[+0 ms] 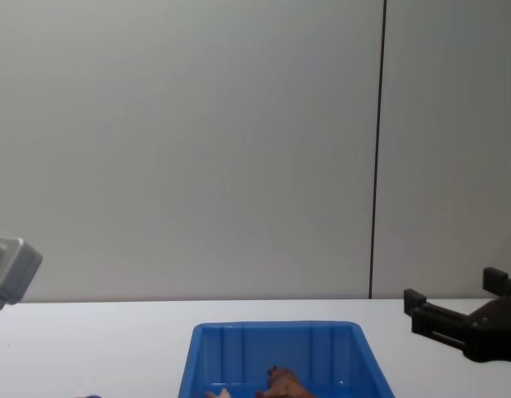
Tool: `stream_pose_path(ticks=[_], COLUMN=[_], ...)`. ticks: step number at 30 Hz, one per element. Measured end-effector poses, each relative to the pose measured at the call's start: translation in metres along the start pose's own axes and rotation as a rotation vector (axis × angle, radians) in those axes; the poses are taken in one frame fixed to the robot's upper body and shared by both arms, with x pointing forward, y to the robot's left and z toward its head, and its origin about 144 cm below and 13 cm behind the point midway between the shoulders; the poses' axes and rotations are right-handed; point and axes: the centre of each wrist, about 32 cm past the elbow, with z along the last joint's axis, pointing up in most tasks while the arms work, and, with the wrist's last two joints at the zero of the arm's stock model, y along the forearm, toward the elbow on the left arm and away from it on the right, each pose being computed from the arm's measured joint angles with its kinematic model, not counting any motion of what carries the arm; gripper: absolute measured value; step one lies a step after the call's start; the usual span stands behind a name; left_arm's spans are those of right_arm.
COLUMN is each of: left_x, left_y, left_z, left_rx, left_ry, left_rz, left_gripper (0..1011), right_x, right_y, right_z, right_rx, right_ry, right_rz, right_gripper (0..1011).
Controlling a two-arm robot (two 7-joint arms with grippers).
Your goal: Pick up the two dolls from the table and place them into the box.
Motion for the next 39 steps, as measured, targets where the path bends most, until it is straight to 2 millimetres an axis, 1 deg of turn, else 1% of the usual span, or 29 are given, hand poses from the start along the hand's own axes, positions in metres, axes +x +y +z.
stream_pose_path(ticks=[3,5,14,20,27,30,31,39], left_x=[0.000,0.000,-0.001,-0.003,-0.007,-0.009,-0.009,-0.015], left_y=[0.000,0.000,0.002,0.004,0.007,0.009,0.009,0.011], left_z=[-0.002,-0.003,-0.005,0.002,0.017,0.030,0.030,0.056], left_rx=[-0.001,-0.002,-0.021,-0.071,-0.147,-0.201,-0.201,-0.310], left_ry=[0.000,0.000,-0.007,-0.026,-0.057,-0.078,-0.078,-0.115], left_rz=[-0.001,-0.001,-0.004,-0.016,-0.040,-0.063,-0.063,-0.154], left_gripper=[415,377,314,283,248,225,225,178], right_x=[0.000,0.000,0.000,0.000,0.000,0.000,0.000,0.000], right_y=[0.000,0.000,0.000,0.000,0.000,0.000,0.000,0.000], right_z=[0.000,0.000,0.000,0.000,0.000,0.000,0.000,0.000], right_rx=[0.000,0.000,0.000,0.000,0.000,0.000,0.000,0.000], right_ry=[0.000,0.000,0.000,0.000,0.000,0.000,0.000,0.000], right_rz=[0.000,0.000,0.000,0.000,0.000,0.000,0.000,0.000], right_gripper=[1001,1001,1001,1001,1001,1001,1001,1001])
